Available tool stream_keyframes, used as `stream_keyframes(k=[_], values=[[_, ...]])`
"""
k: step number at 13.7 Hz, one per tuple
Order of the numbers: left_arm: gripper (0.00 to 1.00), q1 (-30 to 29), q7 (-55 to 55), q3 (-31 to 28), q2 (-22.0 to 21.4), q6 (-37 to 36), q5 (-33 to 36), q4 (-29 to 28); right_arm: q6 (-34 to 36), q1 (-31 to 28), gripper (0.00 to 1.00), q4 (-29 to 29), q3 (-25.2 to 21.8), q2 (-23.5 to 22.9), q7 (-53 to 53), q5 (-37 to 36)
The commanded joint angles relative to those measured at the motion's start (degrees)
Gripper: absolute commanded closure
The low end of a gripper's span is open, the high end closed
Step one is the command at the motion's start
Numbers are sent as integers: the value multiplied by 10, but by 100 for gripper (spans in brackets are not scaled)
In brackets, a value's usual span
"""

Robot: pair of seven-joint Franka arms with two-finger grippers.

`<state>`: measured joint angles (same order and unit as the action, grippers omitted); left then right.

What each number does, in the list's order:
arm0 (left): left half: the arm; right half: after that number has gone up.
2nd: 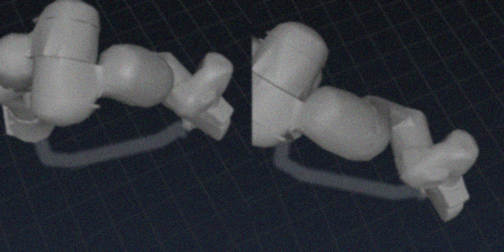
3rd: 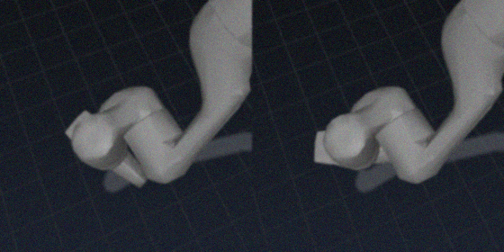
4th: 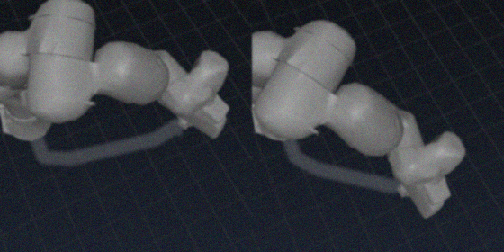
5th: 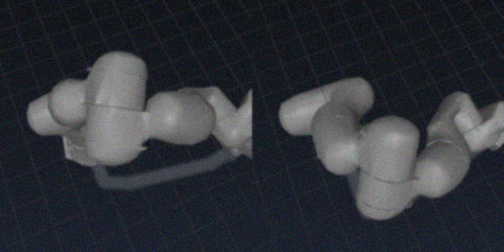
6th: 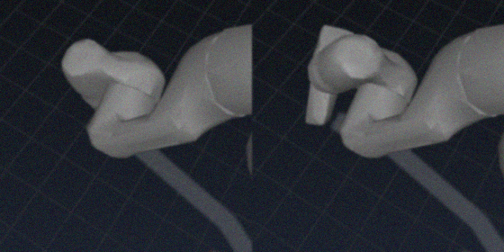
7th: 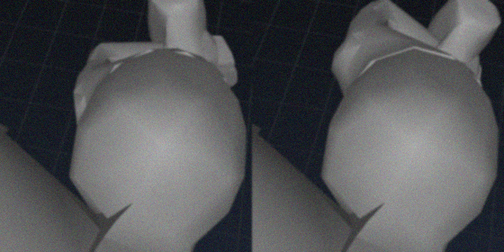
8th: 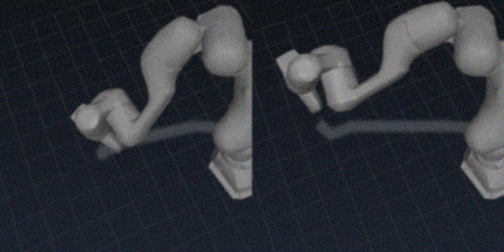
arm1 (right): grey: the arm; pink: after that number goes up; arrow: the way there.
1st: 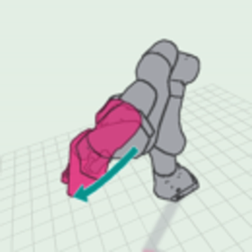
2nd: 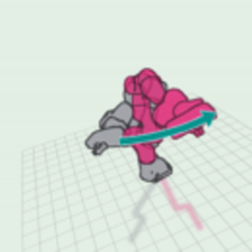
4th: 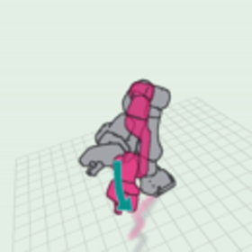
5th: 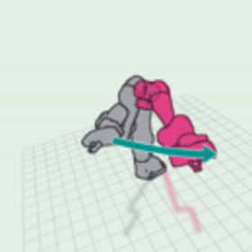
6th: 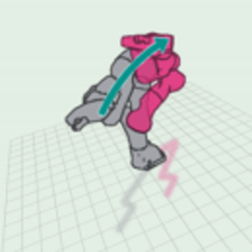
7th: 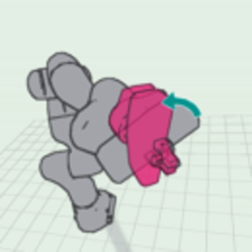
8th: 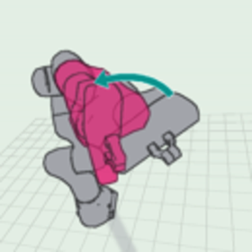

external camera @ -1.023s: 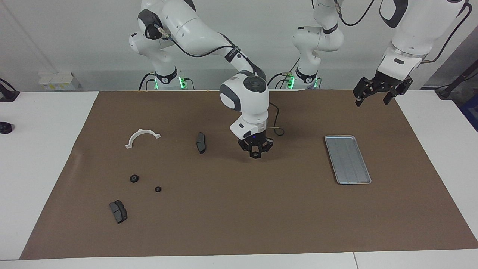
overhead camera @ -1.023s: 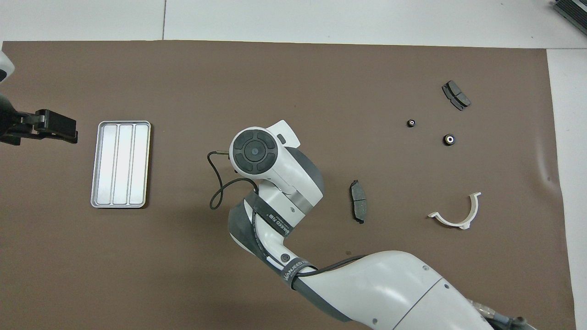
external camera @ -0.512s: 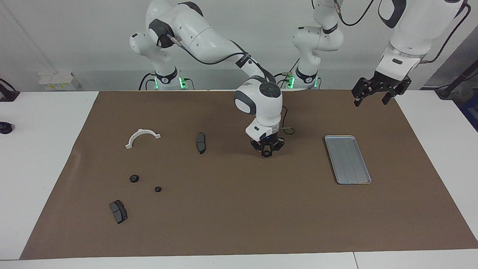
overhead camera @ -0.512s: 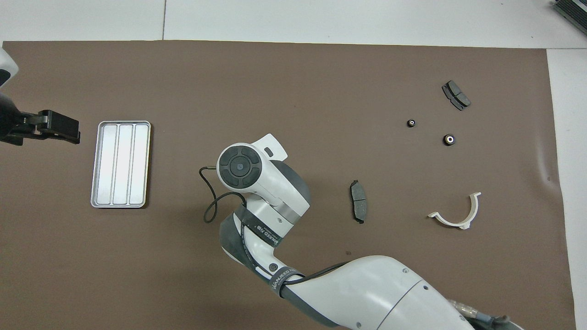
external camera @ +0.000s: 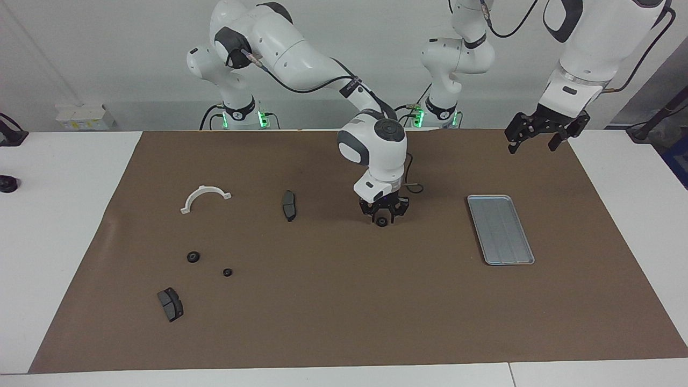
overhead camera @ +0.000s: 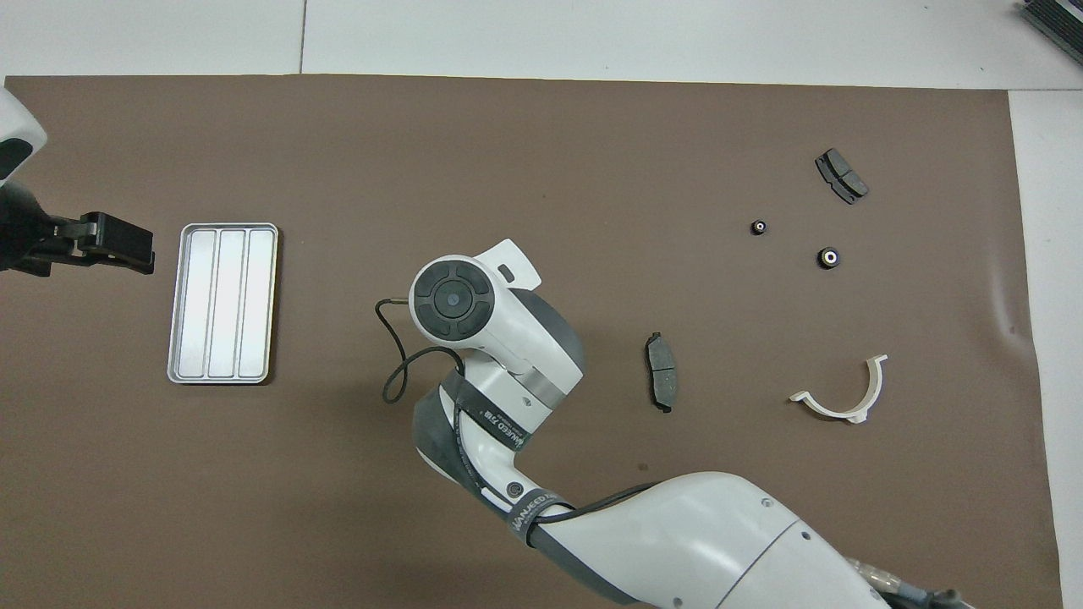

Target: Pick bearing gear from pile to tray

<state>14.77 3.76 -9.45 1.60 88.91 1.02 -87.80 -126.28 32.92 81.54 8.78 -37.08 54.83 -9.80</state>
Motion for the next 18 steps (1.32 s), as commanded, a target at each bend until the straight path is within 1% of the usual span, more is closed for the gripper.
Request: stream_keyframes(k=[1, 3, 5, 7, 9, 11, 12, 13, 14, 15, 17, 18], values=[[0, 7, 55, 7, -20, 44, -28, -33, -5, -62, 0, 79, 8, 83, -16, -12], [0, 43, 99, 15, -15, 65, -30, -40, -6, -104, 0, 140, 8, 140, -52, -8], [0, 84, 139, 15, -7, 81, -30, -42, 1, -146, 0, 168, 9, 179, -88, -4], [0, 135, 206, 15, 15, 112, -30, -46, 9, -187, 0, 196, 9, 216, -147, -1], [0, 179, 250, 15, 57, 144, -30, -46, 37, -228, 0, 209, 10, 240, -212, 0], [0, 208, 282, 15, 86, 207, -30, -73, 61, -260, 0, 211, 9, 253, -292, 35], [0, 220, 288, 15, 82, 252, -30, -110, 70, -278, 0, 212, 9, 258, -329, 43], [0, 225, 288, 15, 82, 283, -30, -140, 73, -292, 0, 212, 9, 260, -359, 44], [0, 235, 290, 15, 91, 301, -30, -152, 68, -309, 0, 213, 9, 259, -386, 44], [0, 248, 295, 14, 117, 318, -28, -158, 62, -332, 0, 218, 9, 257, -426, 44], [0, 251, 296, 15, 134, 360, -27, -177, 28, -369, 0, 230, 9, 239, -500, 44], [0, 252, 296, 15, 141, 387, -26, -194, 9, -384, 0, 235, 9, 229, -517, 44]])
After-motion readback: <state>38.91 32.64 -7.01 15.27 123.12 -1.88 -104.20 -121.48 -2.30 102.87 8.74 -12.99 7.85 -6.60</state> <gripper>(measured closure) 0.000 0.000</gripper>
